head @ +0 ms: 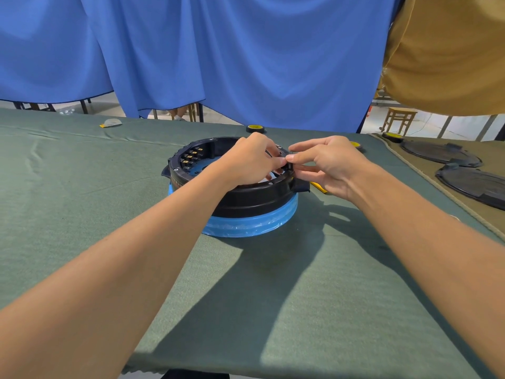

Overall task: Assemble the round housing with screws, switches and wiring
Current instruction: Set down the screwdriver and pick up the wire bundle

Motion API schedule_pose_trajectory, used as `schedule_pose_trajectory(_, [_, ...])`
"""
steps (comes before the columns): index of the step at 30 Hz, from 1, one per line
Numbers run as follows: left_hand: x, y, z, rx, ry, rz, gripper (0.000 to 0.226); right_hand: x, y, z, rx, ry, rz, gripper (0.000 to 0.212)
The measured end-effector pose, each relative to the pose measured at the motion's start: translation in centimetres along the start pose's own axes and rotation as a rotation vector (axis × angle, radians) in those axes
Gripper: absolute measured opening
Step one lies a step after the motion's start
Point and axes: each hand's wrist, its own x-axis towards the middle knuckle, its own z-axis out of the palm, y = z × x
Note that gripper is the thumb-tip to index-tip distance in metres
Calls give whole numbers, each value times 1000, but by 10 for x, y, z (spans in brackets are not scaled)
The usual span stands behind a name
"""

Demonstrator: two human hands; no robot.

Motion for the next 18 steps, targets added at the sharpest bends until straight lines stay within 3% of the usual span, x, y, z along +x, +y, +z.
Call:
schedule_pose_trajectory(4, [-1,1,0,-10,0,-2,22,1,1,2,-53,45,-15,11])
schedule_pose_trajectory(18, [2,-1,1,-8,4,-2,26,4,-14,13,-165,170,80,22])
